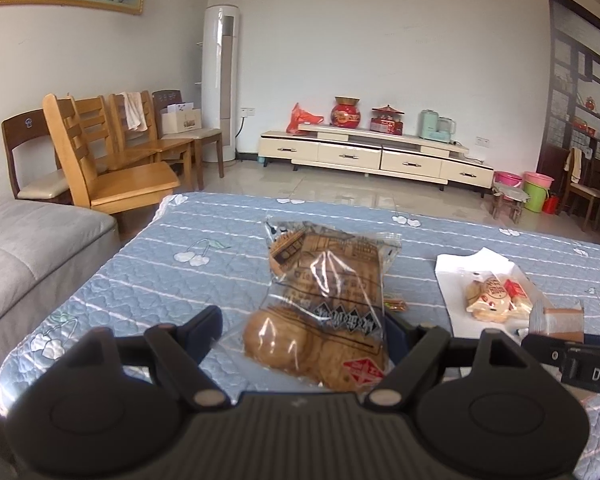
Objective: Organize snacks
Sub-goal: 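Carry the cookie bag and cardboard box over the white box lid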
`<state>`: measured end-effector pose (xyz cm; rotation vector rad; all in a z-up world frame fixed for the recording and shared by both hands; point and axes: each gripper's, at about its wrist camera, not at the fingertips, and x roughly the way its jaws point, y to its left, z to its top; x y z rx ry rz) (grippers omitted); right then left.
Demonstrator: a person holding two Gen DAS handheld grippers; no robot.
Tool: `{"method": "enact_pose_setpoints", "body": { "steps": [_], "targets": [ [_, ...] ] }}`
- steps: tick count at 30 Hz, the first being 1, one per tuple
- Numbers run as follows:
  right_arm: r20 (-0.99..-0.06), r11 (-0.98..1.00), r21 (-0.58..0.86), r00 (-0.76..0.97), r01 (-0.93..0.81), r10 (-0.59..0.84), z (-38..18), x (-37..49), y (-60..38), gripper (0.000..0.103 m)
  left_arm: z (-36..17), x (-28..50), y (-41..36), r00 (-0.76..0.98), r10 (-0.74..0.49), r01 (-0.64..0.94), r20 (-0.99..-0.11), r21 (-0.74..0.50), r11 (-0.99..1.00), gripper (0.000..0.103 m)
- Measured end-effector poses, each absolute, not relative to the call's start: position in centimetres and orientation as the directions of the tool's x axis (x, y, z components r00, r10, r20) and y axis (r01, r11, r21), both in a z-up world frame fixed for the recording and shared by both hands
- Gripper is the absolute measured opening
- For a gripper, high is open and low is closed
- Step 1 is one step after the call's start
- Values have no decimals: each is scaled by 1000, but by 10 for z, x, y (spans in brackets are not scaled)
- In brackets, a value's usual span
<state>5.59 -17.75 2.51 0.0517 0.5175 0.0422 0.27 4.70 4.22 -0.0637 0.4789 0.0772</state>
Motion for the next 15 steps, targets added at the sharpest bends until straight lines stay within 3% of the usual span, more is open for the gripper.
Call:
{"method": "enact_pose_setpoints", "body": {
  "steps": [15],
  "targets": [
    [-462, 999, 47, 887, 9, 14, 30, 47, -192, 60, 43, 3, 30, 880, 14, -39, -474, -41, 998, 82]
  ]
}}
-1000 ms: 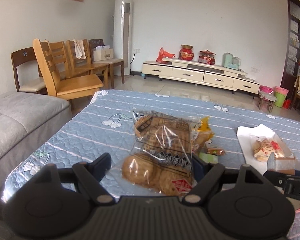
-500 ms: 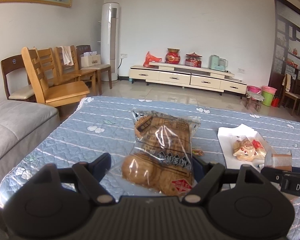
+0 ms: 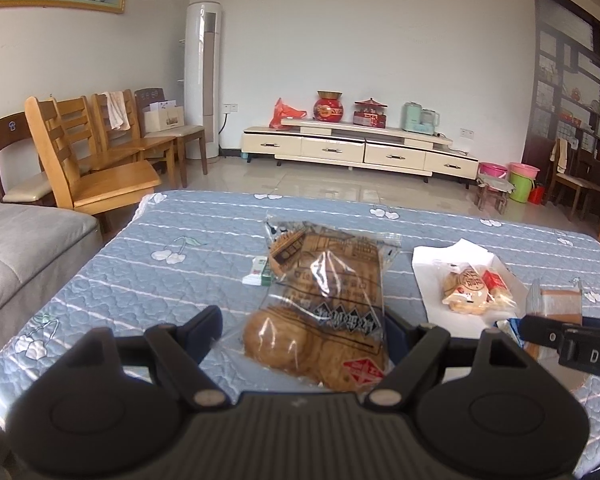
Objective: Organize snacks
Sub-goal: 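Carry the cookie bag and cardboard box over the white box lid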
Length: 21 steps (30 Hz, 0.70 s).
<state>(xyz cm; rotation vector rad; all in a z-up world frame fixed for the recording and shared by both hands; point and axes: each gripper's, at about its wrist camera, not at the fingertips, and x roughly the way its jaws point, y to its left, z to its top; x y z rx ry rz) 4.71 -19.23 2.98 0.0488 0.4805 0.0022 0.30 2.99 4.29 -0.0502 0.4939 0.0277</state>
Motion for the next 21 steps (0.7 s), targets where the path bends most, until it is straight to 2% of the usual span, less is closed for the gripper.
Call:
{"method": "enact_pose_setpoints", "body": {
  "steps": [21],
  "targets": [
    [-450, 994, 67, 892, 90, -50, 34, 38, -223, 61, 43, 15, -8, 874, -68, 66, -480, -21, 998, 82]
  ]
}}
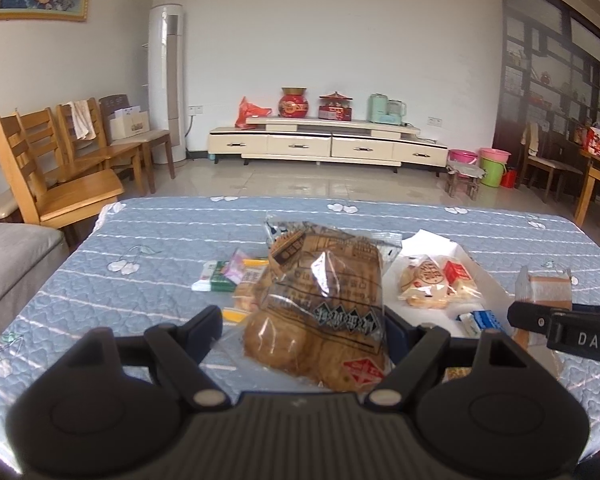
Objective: Organize snacks
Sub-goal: 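Carry the cookie bag and cardboard box over the white box lid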
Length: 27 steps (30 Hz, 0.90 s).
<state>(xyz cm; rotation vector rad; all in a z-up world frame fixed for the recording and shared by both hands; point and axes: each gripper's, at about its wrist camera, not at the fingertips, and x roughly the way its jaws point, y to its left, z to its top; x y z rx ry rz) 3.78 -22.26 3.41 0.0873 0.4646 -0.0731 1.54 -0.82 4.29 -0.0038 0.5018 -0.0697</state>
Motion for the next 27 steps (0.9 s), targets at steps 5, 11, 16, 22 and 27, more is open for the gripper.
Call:
{"method": "enact_pose_setpoints", "body": {
  "steps": [5, 11, 16, 22, 27],
  "targets": [
    [-450, 991, 68, 890, 111, -69, 34, 36, -224, 61, 42, 21, -20, 871, -91, 98, -483, -12, 995, 82],
    [-452, 989, 69, 888, 131, -86, 32, 37, -222, 61, 41, 29, -31, 864, -117, 131, -489, -6, 991, 82],
    [-455, 986, 72, 884, 151, -102, 32, 41, -223, 61, 39, 37, -44, 858, -145, 166, -492, 0, 986, 82],
    [-463, 982, 67, 878, 175, -125, 33, 47, -224, 61, 35, 47, -61, 848, -175, 205, -500, 6, 979, 82],
    [-465, 982, 57, 876, 178, -132, 34, 54, -222, 61, 32, 54, -71, 841, -194, 229, -506, 7, 973, 82]
  ]
}}
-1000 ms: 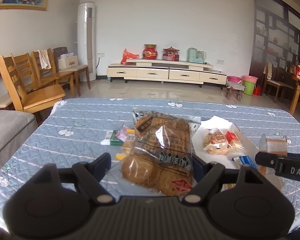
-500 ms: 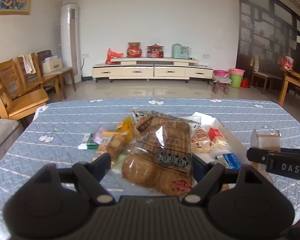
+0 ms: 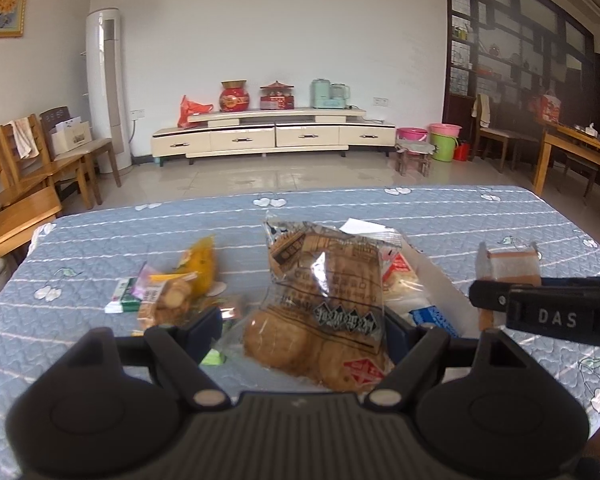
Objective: Organize snacks
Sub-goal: 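Carry the cookie bag and cardboard box over the white box lid, then open both tools to release the cookie bag and box into the lid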
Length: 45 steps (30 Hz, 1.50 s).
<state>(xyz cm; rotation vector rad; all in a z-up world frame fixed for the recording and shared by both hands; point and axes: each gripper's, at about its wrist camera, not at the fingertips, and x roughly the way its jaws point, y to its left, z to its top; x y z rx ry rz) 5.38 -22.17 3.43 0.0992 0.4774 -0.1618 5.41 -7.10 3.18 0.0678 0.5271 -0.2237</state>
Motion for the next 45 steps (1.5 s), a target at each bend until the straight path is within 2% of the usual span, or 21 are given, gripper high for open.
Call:
{"method": "enact_pose_setpoints", "body": {
  "steps": [18, 35, 45],
  "targets": [
    [-481, 987, 60, 871, 151, -104, 31, 86, -216, 61, 22, 82, -99, 816, -226, 272, -532, 9, 962, 82],
    [-560, 993, 78, 827, 93, -34, 26, 154, -222, 61, 6, 106, -125, 776, -276, 336, -566, 2, 942, 82],
    [-579, 995, 72, 815, 64, -10, 29, 175, -222, 61, -1, 131, -137, 742, -336, 369, -581, -65, 927, 82]
  ]
}}
